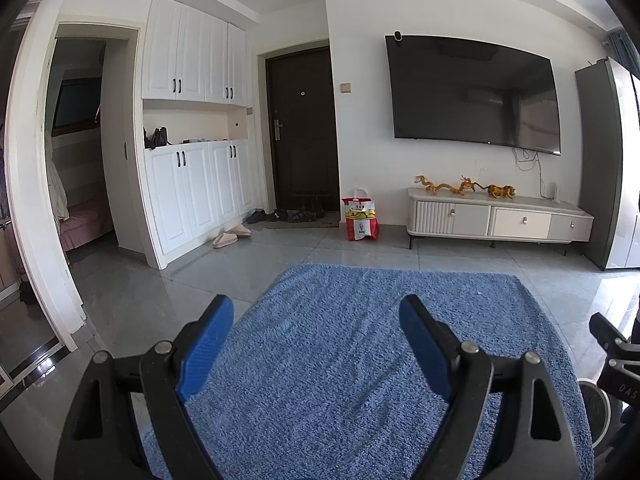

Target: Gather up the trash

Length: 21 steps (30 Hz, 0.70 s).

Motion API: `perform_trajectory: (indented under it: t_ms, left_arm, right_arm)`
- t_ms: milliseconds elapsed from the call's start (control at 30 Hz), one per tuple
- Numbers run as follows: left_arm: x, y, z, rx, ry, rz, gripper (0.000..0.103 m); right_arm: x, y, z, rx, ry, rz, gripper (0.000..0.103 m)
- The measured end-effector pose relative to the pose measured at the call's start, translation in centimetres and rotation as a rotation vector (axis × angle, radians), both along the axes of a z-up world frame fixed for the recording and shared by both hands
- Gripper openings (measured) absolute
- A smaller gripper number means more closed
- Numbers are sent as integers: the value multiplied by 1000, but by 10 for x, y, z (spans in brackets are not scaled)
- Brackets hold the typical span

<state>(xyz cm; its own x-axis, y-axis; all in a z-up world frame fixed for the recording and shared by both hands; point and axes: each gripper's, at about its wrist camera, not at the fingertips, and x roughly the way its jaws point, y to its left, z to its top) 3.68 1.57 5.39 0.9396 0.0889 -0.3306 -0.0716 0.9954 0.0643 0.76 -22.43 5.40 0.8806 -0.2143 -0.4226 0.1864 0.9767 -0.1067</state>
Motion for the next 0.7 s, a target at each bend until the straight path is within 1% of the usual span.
perform_trajectory:
  t_ms: [367,700]
  left_arm:
    - [-13,2,5,-6,-26,17,85]
    - [-13,-1,2,-11,-16,18,85]
  right_arm:
    - [-13,2,9,-23,-30,2,103]
    - [-17,-1,8,-13,-25,-1,103]
